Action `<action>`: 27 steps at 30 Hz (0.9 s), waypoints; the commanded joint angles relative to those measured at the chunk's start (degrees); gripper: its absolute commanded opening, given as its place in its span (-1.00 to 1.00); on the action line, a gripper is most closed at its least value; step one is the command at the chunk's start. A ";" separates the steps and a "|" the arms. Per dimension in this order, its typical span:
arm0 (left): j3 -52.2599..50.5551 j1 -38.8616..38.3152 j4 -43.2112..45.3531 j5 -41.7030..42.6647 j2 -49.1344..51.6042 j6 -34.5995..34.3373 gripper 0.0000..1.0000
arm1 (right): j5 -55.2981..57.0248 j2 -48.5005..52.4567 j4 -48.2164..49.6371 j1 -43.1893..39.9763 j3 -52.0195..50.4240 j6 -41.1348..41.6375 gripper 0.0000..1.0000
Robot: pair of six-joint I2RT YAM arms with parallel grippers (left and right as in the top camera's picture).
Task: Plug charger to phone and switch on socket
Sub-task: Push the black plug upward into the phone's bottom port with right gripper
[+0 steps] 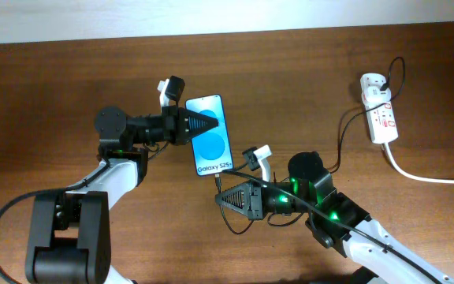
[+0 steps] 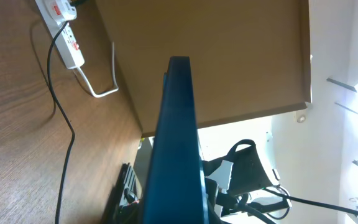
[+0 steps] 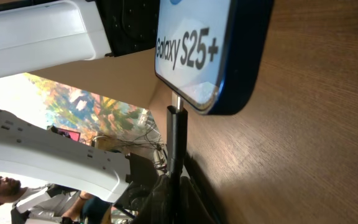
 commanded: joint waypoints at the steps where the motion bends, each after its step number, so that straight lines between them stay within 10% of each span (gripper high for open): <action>1: 1.36 -0.11 0.33 0.66 -0.09 1.27 -1.00 | 1.40 0.31 0.39 0.52 0.61 -0.50 -0.91; 24: 1.29 -1.88 0.61 7.02 -0.09 0.52 -1.00 | 5.55 1.68 4.52 0.39 1.25 -0.79 -0.90; 27: 1.29 -1.86 0.61 6.99 -0.09 0.52 -1.00 | 4.28 1.66 4.26 0.04 1.49 -0.79 -0.60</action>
